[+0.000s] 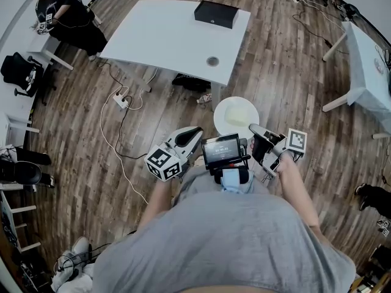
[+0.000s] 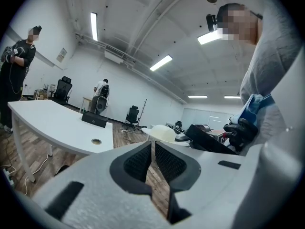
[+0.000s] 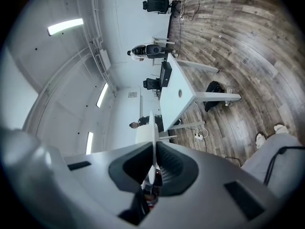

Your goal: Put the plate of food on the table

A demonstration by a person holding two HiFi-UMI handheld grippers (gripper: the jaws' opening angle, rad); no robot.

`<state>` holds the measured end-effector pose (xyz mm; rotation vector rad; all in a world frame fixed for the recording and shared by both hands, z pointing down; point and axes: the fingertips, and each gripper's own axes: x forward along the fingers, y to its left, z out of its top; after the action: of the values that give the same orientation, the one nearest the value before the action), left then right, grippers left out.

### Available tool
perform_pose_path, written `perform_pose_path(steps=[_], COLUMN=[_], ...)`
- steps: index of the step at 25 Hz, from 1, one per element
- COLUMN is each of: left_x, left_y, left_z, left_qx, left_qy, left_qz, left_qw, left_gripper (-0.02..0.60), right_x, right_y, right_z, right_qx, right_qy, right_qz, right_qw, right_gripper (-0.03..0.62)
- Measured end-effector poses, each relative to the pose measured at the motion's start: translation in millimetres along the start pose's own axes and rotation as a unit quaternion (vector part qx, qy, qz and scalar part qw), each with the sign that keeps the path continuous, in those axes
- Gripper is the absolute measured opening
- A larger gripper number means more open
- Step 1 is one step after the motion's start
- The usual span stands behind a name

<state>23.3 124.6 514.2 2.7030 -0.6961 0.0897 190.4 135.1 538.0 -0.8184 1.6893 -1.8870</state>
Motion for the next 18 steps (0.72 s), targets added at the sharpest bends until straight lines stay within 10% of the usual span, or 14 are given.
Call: perform_pose_path(steps=[18], left_x=[-2.1], left_y=[2.2], left_z=[-7.6], left_qx=[0.003], left_qy=[-0.003], left_qz=[0.03], left_qw=[0.9995], left_gripper=[0.032], right_x=[8.7], right_y=[-14.2], right_z=[9.0], right_qx=[-0.003], right_qy=[0.021], right_qz=[-0.002], right_qw=[1.0], right_gripper=[0.037])
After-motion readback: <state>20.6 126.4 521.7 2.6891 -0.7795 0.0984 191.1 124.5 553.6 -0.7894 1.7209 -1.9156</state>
